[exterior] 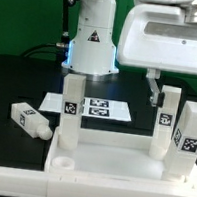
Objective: Assemble desk
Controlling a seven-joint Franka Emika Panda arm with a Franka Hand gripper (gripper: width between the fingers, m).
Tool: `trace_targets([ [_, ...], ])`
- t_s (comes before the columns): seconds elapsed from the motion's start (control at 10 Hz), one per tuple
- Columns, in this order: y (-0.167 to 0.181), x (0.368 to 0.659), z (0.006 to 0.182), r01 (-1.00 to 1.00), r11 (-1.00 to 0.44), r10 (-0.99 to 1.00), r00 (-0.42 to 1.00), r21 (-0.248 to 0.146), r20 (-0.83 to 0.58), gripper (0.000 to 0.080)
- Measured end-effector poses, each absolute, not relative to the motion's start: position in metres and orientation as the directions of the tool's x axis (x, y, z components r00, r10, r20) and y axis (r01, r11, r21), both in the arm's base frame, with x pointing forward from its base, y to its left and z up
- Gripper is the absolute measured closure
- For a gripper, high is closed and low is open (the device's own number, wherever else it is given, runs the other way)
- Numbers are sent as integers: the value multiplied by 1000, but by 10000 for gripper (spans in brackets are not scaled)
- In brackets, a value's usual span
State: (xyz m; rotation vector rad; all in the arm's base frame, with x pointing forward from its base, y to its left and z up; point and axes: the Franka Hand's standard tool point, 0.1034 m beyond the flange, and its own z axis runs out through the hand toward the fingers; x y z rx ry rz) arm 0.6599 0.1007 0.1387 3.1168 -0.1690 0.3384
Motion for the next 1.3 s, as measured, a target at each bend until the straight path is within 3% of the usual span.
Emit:
trace_targets([
  [0.4,104,659,129,-148,-989,-147,988,17,38,150],
  [0.6,112,660,128,-126,-992,-125,988,4,86,150],
  [0.8,110,661,127,-162,-987,-162,983,2,86,410],
  [0.9,110,661,127,-162,-987,-162,983,2,86,410],
  [1.0,110,661,127,-168,-986,-167,982,2,86,514],
  [1.3,106,661,126,-386,-923,-385,919,-14,85,514],
])
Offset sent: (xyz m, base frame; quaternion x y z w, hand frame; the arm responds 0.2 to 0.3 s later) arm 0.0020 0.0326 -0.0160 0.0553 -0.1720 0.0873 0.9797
